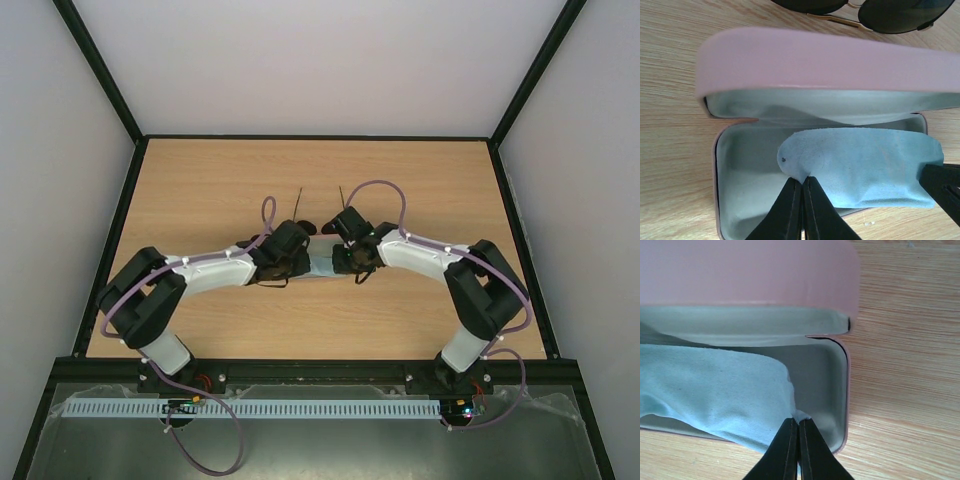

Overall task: Organize the sunglasses
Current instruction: Place the glasses cleaning cloth in the sunglasses case.

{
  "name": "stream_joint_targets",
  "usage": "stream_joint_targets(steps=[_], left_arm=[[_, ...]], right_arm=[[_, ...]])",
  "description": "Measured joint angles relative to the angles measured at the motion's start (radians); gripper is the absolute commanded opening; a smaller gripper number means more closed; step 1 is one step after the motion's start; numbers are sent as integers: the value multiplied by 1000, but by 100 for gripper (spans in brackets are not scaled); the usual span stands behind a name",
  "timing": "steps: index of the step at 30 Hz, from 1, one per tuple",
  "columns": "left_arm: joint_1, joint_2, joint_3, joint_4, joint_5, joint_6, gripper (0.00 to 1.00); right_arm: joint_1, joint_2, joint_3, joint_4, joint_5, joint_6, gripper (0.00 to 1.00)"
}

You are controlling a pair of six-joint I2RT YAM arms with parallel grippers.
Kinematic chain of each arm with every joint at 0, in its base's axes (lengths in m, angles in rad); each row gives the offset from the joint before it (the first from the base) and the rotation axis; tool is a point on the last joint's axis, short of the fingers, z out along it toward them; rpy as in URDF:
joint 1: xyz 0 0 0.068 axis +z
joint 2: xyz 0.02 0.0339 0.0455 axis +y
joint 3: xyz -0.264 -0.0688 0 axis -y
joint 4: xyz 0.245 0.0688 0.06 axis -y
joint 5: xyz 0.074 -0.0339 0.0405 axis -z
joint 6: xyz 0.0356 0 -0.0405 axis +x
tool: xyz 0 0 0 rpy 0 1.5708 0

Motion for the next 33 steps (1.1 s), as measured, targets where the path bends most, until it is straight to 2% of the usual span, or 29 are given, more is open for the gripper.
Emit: stream_joint_targets(steps=[25, 33], left_arm=[[9, 65, 1, 0, 0, 4, 2], [9, 66, -8, 0, 0, 4, 8]], right_arm=[[-9, 53, 28, 12, -15, -15, 1], [-9, 55, 28, 19, -14, -15, 1]])
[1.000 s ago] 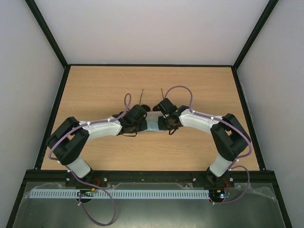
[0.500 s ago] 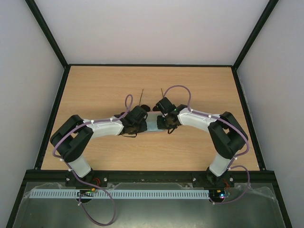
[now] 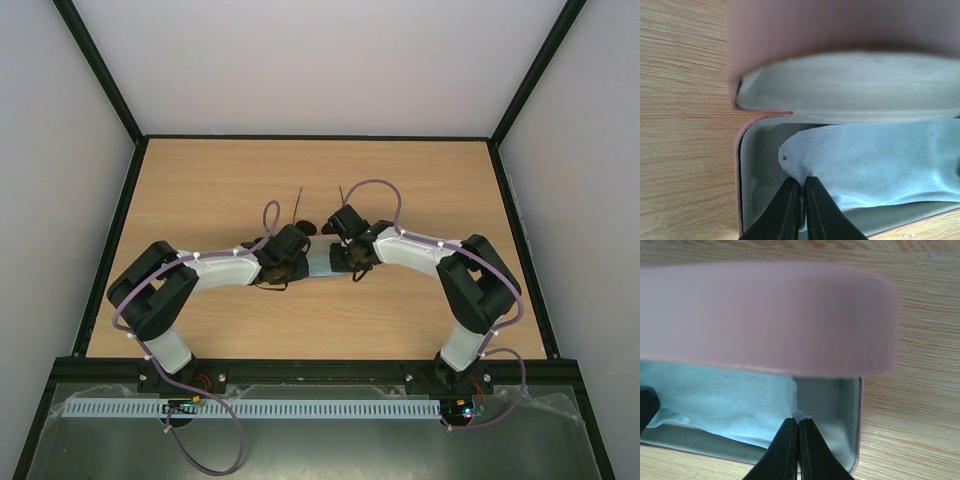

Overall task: Organize the sunglasses
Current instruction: Place the glasses cleaning cloth in the sunglasses case.

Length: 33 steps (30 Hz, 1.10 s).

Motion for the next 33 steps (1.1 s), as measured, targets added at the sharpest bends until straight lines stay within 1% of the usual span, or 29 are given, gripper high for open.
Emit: stream_joint_targets(steps=[7, 14, 16, 21, 26, 33], left_arm=[[0, 0, -2, -1, -7, 0, 9], [0, 0, -1, -9, -18, 8, 21], [0, 0, -1, -10, -19, 11, 22], [0, 0, 0, -15, -23, 11, 26], [0, 0, 3, -20, -23, 11, 31], [0, -2, 21, -44, -24, 13, 39]], right_arm=[[-4, 7, 0, 0, 8, 0, 1], [-6, 7, 0, 0, 21, 0, 1], [-6, 7, 0, 0, 22, 0, 2], [-6, 7, 0, -1, 25, 0, 11], [-6, 7, 0, -2, 27, -4, 15], [-6, 4, 0, -10, 30, -4, 17]])
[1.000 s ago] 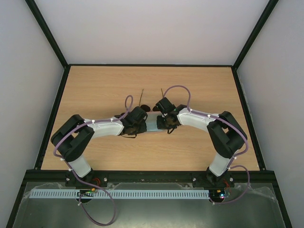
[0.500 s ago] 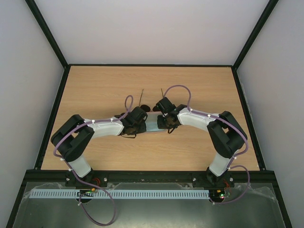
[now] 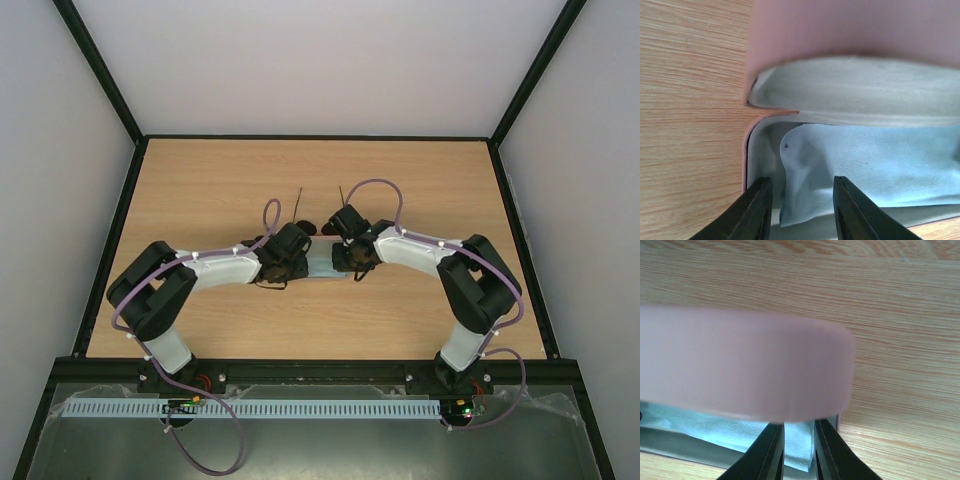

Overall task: Organize the sunglasses
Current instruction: Place the glasses cleaning cloth in the sunglasses case, then pick up the sunglasses from the center of the board.

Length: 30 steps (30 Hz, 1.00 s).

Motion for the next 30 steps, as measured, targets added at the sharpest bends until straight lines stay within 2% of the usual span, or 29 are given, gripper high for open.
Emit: stream_joint_targets(steps=[7, 11, 17, 20, 22, 23, 24, 30], left_arm=[[0, -29, 6, -28, -5, 2, 51], [0, -63, 10, -43, -6, 2, 60], [0, -127, 10, -60, -5, -1, 65], [0, -164, 10, -70, -4, -2, 74], [1, -199, 10, -87, -6, -2, 85], [2, -227, 10, -100, -9, -3, 94], [4, -253, 10, -111, -13, 4, 98], [39, -483, 10, -182, -32, 25, 99]], right_arm=[[0, -26, 0, -23, 14, 0, 16], [0, -70, 0, -40, 16, 0, 20], [0, -195, 2, -71, 18, 1, 21], [-2, -240, 2, -91, 17, 2, 25], [-6, -263, 2, -105, 16, 5, 29], [-10, -278, 2, -114, 16, 5, 32], [-13, -293, 2, -121, 14, 7, 35], [-27, -420, 2, -188, 21, 14, 55]])
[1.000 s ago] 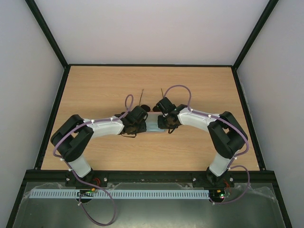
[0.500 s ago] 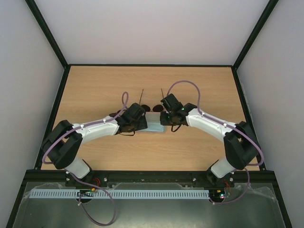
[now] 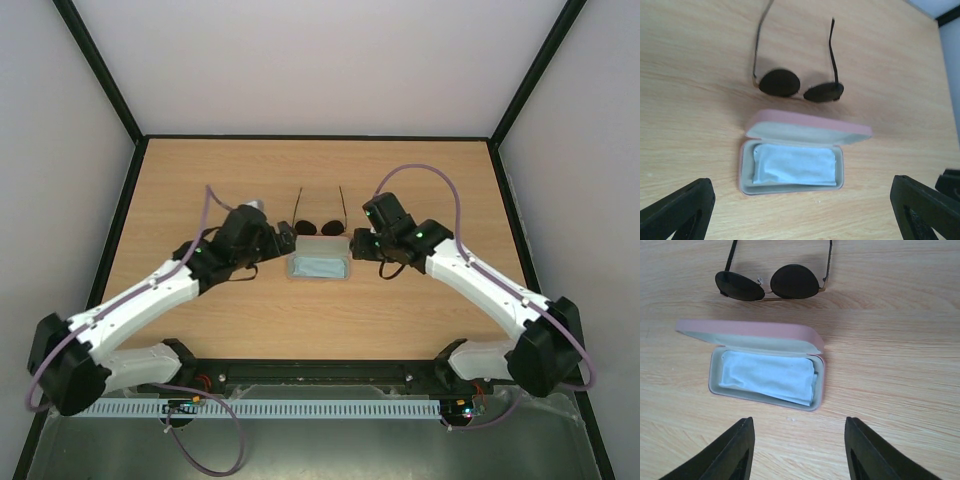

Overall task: Organize the sunglasses
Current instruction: Pick up the sunglasses from the center of the board.

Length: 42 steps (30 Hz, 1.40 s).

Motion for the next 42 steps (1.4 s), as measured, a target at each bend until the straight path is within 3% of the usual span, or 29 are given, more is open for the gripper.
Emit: stream_joint_targets(steps=[5, 12, 20, 30, 37, 42], left_arm=[[98, -134, -9, -51, 24, 23, 99], [196, -173, -18, -100, 91, 42, 99], [270, -68, 10, -111, 163, 90, 99], [378, 62, 49, -95, 242, 169, 99], [431, 95, 51, -92, 292, 218, 99], [444, 102, 50, -90, 312, 235, 99]], right_arm=[[-4, -43, 27, -73, 14, 3, 65], [-64, 24, 151, -139, 13, -13, 68], [-195, 330, 381, -155, 23, -105, 69], [-226, 778, 743, -181, 18, -163, 69], [-226, 975, 982, -224, 23, -159, 65], [-226, 1023, 997, -244, 26, -158, 64]])
